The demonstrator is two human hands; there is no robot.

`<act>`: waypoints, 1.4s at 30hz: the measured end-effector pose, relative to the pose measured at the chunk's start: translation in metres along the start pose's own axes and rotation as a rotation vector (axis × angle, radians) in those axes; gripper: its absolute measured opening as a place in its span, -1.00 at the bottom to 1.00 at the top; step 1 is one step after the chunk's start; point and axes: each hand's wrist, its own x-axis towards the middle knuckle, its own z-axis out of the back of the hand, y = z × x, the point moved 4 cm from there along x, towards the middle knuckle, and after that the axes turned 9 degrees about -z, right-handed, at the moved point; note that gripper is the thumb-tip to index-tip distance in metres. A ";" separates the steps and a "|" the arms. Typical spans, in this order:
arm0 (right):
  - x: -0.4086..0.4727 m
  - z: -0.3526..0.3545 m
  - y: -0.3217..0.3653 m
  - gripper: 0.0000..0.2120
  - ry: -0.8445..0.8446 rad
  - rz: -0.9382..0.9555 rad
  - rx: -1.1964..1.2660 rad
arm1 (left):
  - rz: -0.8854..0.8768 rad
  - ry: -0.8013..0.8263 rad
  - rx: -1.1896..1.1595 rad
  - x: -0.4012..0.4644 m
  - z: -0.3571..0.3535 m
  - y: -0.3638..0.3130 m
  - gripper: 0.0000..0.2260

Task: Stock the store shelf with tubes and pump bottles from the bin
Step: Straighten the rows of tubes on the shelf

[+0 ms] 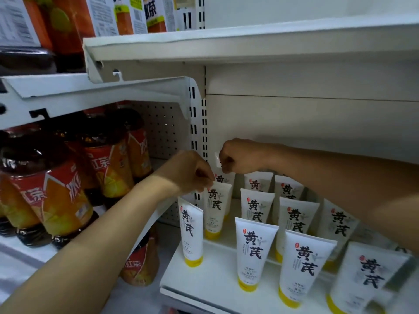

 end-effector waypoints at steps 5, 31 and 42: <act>0.002 -0.002 -0.004 -0.72 -0.006 0.007 0.000 | -0.001 0.009 -0.011 -0.001 0.002 0.000 -0.93; -0.030 0.019 0.005 -0.78 -0.116 0.010 0.040 | 0.010 -0.058 -0.053 -0.017 0.016 0.002 -0.81; -0.091 0.024 0.067 -0.81 -0.135 0.180 0.137 | 0.092 -0.422 -0.412 -0.108 0.008 -0.015 -0.47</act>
